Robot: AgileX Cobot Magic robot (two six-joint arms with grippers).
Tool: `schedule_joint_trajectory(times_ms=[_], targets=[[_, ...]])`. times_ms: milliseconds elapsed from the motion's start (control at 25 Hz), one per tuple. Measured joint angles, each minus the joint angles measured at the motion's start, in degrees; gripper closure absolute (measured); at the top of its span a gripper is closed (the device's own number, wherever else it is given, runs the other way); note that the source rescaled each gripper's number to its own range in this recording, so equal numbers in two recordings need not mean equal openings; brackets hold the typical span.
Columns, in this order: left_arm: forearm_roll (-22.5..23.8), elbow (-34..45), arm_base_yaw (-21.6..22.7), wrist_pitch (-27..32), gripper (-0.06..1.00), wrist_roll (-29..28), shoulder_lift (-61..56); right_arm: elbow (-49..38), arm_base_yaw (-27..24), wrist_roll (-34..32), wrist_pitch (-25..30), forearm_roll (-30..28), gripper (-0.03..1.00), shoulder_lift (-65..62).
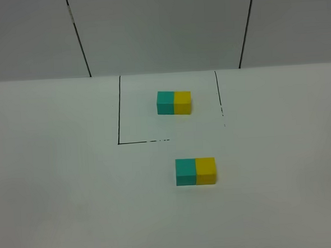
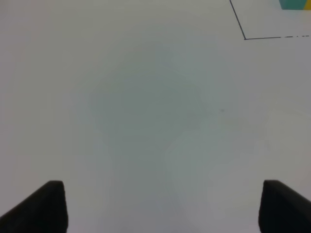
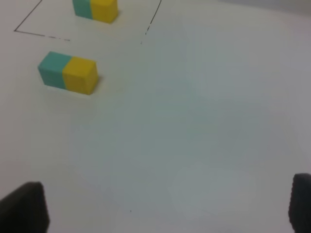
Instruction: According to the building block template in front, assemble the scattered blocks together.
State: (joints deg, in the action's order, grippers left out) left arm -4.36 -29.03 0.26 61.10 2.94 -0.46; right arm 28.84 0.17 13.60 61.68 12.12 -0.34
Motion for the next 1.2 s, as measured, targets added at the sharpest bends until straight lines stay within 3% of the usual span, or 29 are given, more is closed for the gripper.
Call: schedule_joint_trajectory(times_ms=[1200], targets=[[0.0,0.0,0.0,0.0,0.08,0.0,0.0,0.0,0.0,-0.43,-0.24,-0.12,-0.03,-0.07]])
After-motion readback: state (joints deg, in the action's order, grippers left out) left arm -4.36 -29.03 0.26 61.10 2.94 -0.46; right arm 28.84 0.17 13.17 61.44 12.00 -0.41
